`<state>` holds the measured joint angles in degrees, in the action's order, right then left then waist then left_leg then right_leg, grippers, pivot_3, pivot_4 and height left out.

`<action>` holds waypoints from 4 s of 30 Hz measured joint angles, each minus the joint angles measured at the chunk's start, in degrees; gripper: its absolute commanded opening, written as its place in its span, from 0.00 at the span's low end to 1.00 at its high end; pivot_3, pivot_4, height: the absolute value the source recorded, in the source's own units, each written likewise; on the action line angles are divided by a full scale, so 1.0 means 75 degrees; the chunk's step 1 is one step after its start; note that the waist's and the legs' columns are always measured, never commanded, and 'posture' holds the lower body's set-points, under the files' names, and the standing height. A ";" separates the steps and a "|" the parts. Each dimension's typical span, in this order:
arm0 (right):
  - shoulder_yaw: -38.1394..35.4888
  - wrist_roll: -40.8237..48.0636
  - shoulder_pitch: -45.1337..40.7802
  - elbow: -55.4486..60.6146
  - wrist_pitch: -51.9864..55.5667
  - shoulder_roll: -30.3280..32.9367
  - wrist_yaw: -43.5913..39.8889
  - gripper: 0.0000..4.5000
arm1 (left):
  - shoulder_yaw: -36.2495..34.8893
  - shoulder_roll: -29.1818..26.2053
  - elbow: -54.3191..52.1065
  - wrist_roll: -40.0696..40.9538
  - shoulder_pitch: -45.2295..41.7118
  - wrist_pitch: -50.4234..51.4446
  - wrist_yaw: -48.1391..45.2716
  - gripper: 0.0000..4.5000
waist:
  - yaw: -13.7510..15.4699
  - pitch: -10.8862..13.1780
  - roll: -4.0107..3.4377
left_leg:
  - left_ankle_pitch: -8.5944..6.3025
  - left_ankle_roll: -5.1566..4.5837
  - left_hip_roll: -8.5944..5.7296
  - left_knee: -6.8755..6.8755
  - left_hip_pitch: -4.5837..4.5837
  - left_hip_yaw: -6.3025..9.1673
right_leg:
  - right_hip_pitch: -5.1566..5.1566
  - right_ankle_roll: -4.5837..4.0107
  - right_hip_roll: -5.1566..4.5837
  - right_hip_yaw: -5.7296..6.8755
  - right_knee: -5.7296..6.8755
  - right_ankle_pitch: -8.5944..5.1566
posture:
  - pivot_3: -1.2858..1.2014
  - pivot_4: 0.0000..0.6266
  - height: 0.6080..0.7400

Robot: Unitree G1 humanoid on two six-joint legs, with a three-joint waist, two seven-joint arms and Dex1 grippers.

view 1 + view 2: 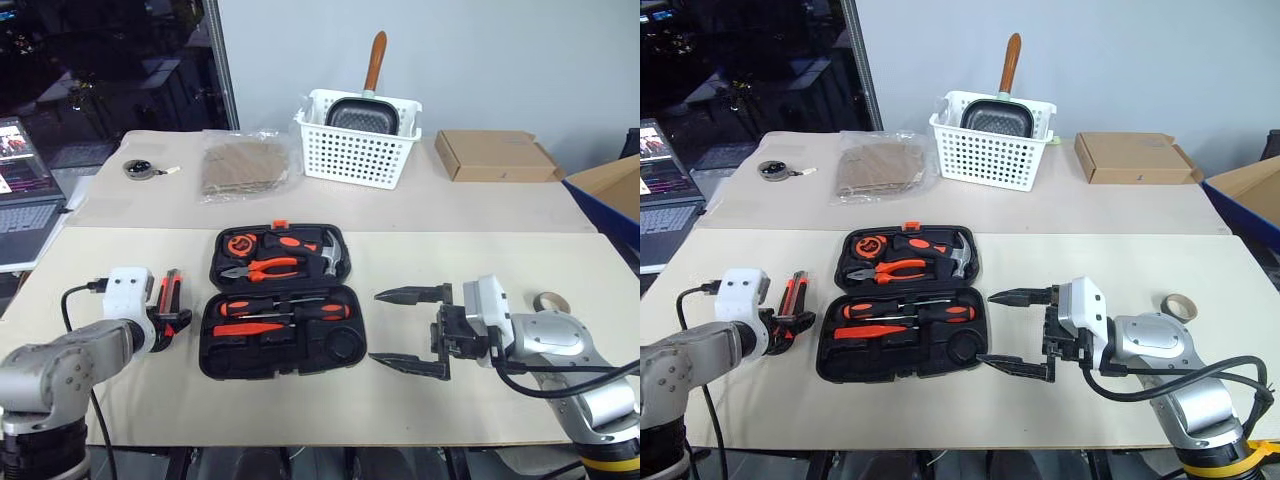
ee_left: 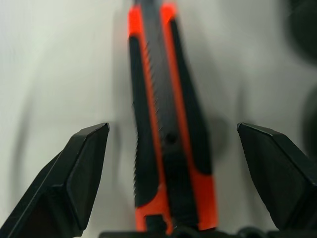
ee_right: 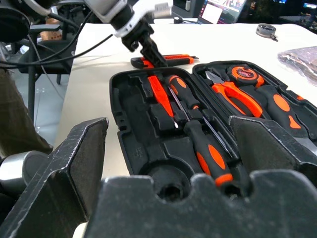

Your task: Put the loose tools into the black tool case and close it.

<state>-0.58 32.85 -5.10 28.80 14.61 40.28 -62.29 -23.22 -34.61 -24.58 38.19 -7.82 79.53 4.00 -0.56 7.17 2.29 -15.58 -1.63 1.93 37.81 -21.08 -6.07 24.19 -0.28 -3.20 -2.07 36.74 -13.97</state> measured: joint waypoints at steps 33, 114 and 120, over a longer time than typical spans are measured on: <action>-0.0452 -0.0037 0.1168 0.0757 0.0055 0.0393 0.0421 1.00 | 0.4988 -0.3201 0.0319 -0.3295 -0.0542 -0.7986 -0.9049 0.38 | 0.0121 0.0035 -0.0069 | -0.0016 -0.0032 0.0001 0.0003 -0.0032 -0.0032 | 0.0002 0.0016 0.0085 0.0018 -0.0075 0.0004 | 0.52 0.24 1.00; -0.2627 -0.0349 0.2002 0.0659 0.2183 0.1088 0.2894 1.00 | 0.1536 -0.1851 -0.1646 0.0501 0.1639 -0.7028 -0.7673 0.38 | 0.0150 -0.0023 -0.0105 | -0.0003 -0.0054 -0.0026 0.0020 0.0085 -0.0052 | -0.0111 0.0071 0.0008 0.0001 -0.0019 -0.0024 | 0.52 0.24 1.00; -0.3058 -0.1060 0.1856 -0.0767 0.3576 0.2143 0.3305 1.00 | 0.2122 -0.1788 -0.1617 0.1520 -0.0005 -0.6019 -0.7580 0.87 | 0.0050 -0.0015 -0.0093 | -0.0034 -0.0090 -0.0035 0.0017 0.0076 -0.0061 | -0.0136 0.0095 0.0021 -0.0016 -0.0098 -0.0015 | 0.52 0.24 1.00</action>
<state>-23.51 24.90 8.82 23.05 41.43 56.35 -37.50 -7.31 -48.02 -36.71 49.59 -7.86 34.39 -52.85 -0.18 7.06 1.59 -15.84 -2.31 1.67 37.94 -20.51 -6.52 23.18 0.44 -3.04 -2.19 36.00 -14.08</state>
